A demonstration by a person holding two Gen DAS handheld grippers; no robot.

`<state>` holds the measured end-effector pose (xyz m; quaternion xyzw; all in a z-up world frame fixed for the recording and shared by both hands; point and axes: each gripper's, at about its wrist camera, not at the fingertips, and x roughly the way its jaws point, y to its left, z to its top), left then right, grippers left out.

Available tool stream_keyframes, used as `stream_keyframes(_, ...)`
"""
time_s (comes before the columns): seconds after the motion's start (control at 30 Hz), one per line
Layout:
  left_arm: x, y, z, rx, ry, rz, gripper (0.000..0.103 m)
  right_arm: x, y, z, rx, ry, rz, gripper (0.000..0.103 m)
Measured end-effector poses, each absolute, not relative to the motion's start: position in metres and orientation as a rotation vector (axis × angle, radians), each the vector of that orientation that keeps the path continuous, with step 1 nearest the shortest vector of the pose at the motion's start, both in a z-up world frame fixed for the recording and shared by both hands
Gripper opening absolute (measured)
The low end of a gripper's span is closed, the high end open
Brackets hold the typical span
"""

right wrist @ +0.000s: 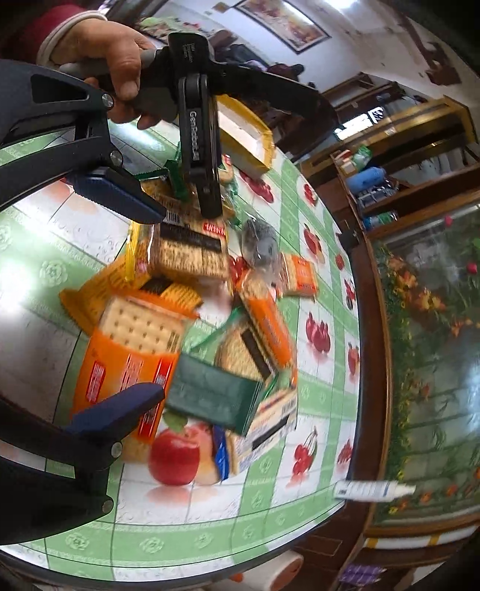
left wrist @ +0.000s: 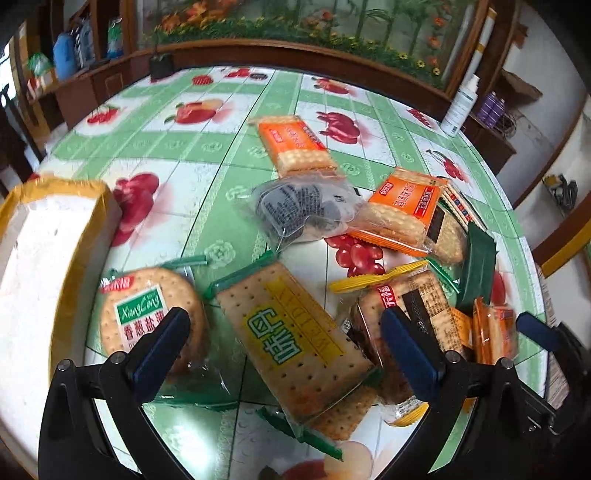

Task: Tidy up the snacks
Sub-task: 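Move both grippers toward the pile of cracker packs, then grasp the yellow WEIDAN cracker pack with left gripper while right grasps black-striped cracker pack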

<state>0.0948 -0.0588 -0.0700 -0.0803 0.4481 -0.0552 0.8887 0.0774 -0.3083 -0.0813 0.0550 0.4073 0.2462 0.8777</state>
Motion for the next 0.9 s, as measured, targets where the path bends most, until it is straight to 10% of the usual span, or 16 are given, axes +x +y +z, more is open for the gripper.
stream_keyframes(0.3,0.082,-0.05,-0.066,-0.131,0.912,-0.24,0.058,0.075,-0.285,-0.078,0.025,0.827,0.514,0.09)
stream_keyframes(0.67,0.072,-0.028,-0.073,-0.02,0.933,-0.232,0.042,0.085,-0.259,-0.084,-0.022,0.838,0.547,0.089)
stream_keyframes(0.9,0.07,-0.016,-0.075,-0.046,0.967,-0.26,0.047,0.098,-0.228,-0.089,-0.047,0.867,0.58,0.071)
